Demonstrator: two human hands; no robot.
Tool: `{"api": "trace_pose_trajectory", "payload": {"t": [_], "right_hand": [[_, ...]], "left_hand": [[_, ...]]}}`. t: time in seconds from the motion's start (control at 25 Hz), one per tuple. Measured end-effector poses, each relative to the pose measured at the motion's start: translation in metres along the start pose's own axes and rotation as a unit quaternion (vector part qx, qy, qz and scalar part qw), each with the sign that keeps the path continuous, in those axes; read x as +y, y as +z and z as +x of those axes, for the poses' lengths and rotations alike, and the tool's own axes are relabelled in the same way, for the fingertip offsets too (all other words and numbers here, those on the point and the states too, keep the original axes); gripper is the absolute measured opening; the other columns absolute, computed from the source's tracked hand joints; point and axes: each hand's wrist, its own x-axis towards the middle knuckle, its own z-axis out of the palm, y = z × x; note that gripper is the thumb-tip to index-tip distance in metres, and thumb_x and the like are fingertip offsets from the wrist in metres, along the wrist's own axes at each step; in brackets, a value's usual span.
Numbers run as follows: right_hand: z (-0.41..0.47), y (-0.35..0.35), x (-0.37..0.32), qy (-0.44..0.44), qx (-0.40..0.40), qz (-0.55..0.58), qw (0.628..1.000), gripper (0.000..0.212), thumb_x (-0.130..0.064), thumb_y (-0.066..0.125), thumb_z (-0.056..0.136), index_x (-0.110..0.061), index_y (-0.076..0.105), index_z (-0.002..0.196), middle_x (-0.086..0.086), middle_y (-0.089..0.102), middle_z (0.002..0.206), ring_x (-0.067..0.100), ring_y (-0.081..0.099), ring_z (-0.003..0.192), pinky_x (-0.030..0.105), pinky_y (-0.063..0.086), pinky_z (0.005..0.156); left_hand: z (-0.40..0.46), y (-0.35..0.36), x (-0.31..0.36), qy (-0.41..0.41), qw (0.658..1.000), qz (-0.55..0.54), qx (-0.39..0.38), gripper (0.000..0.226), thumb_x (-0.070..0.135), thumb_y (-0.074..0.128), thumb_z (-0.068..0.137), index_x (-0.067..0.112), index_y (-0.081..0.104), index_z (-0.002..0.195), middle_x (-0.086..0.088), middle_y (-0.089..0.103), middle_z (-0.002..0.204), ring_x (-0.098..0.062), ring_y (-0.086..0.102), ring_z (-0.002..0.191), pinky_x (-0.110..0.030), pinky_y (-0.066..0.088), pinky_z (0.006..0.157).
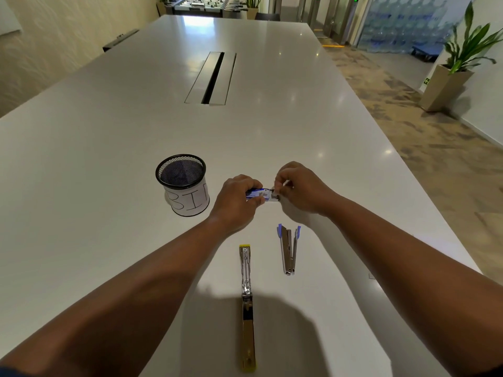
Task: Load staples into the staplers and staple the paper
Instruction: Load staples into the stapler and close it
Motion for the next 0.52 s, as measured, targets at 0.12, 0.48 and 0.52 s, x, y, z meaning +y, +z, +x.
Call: {"api": "trace_pose_trajectory", "payload": {"t": [0.12,0.48,0.52], "right_hand": [[-0.004,-0.005,-0.001,0.011,-0.034,0.043,0.998,0.015,0.0,0.065,0.09,-0.011,0.074,0.084,0.009,0.057,0.117,0.018,0.05,0.115,0.03,0.044,0.091],[-0.01,0.014,-0.002,0.016,-0.081,-0.021,0.996,0.01,-0.01,0.071,0.087,-0.016,0.079,0.084,0.006,0.041,0.152,0.022,0.035,0.144,0.044,0.044,0.106],[-0.01,0.016,-0.001,0.016,-0.068,-0.008,0.998,0.009,-0.01,0.072,0.086,-0.015,0.078,0.083,0.006,0.044,0.149,0.021,0.04,0.141,0.04,0.045,0.103]], "left_hand": [[0.0,0.0,0.0,0.005,1.0,0.001,0.005,0.026,0.019,0.075,0.089,0.014,0.073,0.114,0.0,0.066,0.106,-0.014,0.054,0.094,-0.011,0.034,0.073],[-0.001,0.0,0.0,0.01,1.0,0.0,0.0,0.027,0.02,0.077,0.088,0.013,0.073,0.114,-0.002,0.067,0.107,-0.017,0.055,0.098,-0.024,0.038,0.08],[-0.001,0.0,0.0,0.011,1.0,0.0,-0.001,0.027,0.02,0.077,0.088,0.014,0.073,0.114,-0.002,0.067,0.107,-0.017,0.055,0.097,-0.024,0.039,0.08]]}}
